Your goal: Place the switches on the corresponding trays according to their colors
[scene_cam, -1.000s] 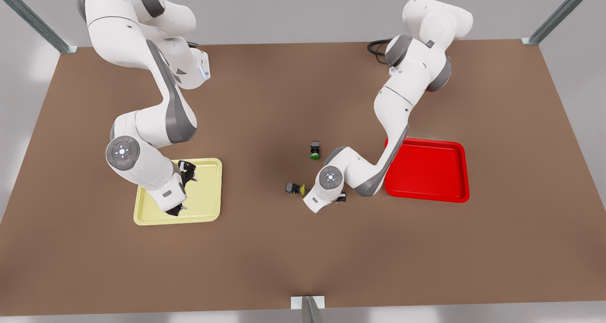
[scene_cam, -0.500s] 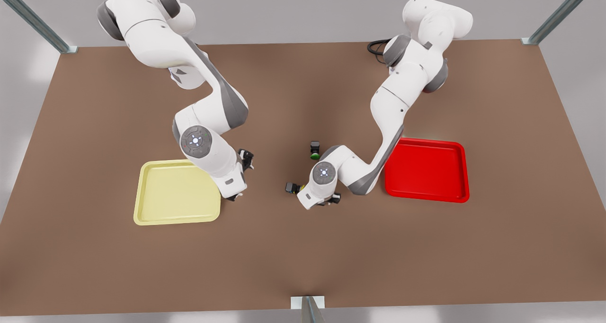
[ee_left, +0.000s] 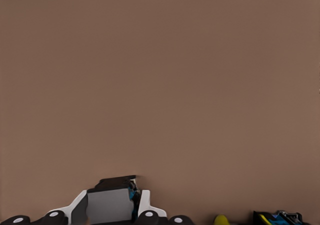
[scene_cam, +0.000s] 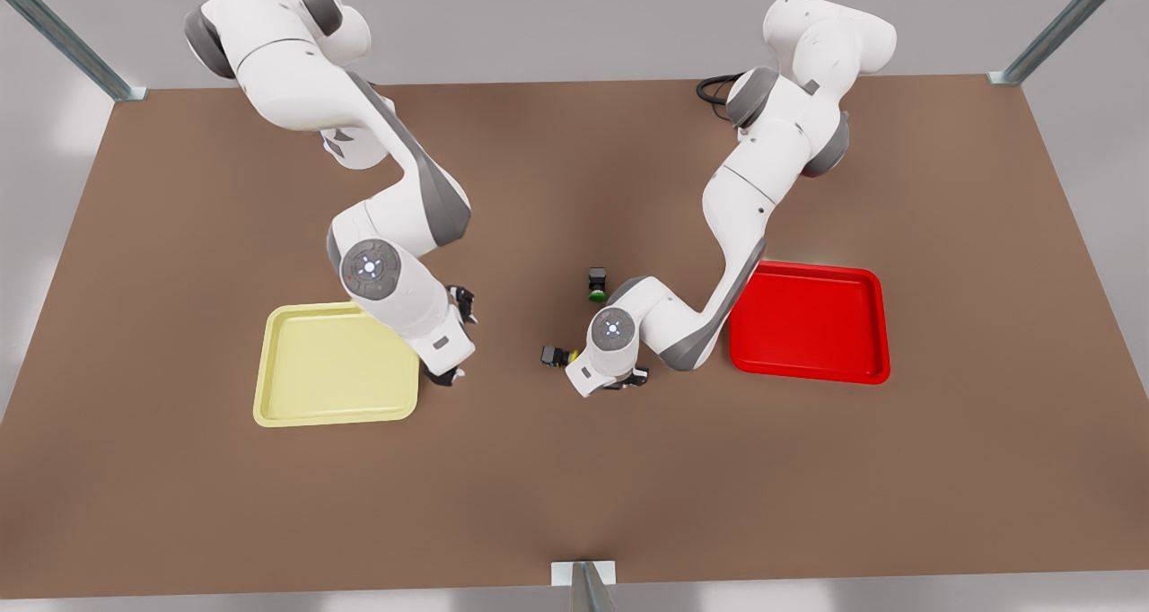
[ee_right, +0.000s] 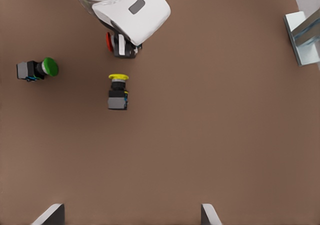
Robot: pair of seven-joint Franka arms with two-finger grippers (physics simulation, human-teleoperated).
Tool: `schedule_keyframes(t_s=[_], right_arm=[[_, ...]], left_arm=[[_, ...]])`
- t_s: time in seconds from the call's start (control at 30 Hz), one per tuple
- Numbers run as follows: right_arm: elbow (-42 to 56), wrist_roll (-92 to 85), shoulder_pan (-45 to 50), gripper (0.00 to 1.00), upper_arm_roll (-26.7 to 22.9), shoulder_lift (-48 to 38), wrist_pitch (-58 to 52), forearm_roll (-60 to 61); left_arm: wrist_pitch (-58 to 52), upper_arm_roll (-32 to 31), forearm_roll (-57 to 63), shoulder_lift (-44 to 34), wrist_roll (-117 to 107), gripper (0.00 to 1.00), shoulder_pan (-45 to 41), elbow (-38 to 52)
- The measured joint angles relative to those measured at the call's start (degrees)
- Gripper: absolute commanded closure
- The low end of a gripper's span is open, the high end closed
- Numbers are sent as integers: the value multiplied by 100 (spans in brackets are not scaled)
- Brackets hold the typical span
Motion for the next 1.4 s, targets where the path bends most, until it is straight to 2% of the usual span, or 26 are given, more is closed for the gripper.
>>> schedule_keyframes(t_s=[0.23, 0.37, 0.53, 0.6, 0.67, 0.77, 0.8, 0.83, 0.97, 1.07, 1.13, 1.17, 1.2, 1.23, 1.27, 1.3, 1.4], right_arm=[[44, 163, 23, 0, 12, 315, 172, -109], [88, 151, 11, 0, 12, 315, 170, -89], [148, 162, 10, 0, 13, 389, 195, -81], [626, 285, 124, 0, 22, 814, 242, -88], [730, 501, 260, 0, 22, 1002, 526, -89], [1282, 1344, 997, 0, 22, 1558, 865, -101], [1275, 1447, 1200, 0, 23, 1593, 924, -98], [1253, 1621, 1352, 0, 23, 1602, 926, -98], [1128, 1556, 1352, 0, -13, 1844, 917, -142], [964, 1579, 1351, 0, -22, 1917, 913, -169], [967, 1578, 1350, 0, -24, 2050, 909, -152], [967, 1586, 1350, 0, -30, 2079, 909, -158], [949, 1588, 1342, 0, -28, 2068, 902, -173], [835, 1564, 1298, 0, -31, 2048, 916, -177], [745, 1552, 1280, 0, -31, 2054, 964, -177], [706, 1560, 1280, 0, -31, 2062, 979, -172], [703, 1563, 1254, 0, -39, 2162, 962, -177]], left_arm=[[0, -9, 17, 0, -2, 50, 0, 6], [-17, -9, 35, -274, 23, 47, 68, -131], [-22, 168, -106, -1822, 1073, 48, 759, -2077], [-9, 794, -215, -2360, 1738, 48, 914, -2842], [84, 1156, -283, -2949, 2578, 48, 1506, -3668], [835, 2201, -354, -3903, 3511, 48, 1561, -5209], [1028, 2462, -377, -4035, 3699, 45, 1564, -5526], [1059, 2553, -414, -4001, 3739, 0, 1555, -5587], [822, 2524, -664, -4174, 3726, 0, 1547, -5845], [508, 2508, -1139, -4214, 3653, 0, 1545, -5607], [-181, 2292, -1547, -4564, 3516, 0, 1506, -4528], [-200, 2173, -1731, -4803, 3380, 0, 1545, -4358], [-656, 1707, -1875, -4869, 3329, 0, 1556, -3653], [-1735, 1497, -1984, -4797, 3318, 0, 1453, -2781], [-3514, 1268, -2083, -4375, 3321, 0, 1777, -1419], [-3856, 1181, -2141, -4363, 3396, 0, 1857, -1120], [-3811, 1169, -2145, -4351, 3371, 0, 1818, -994]])
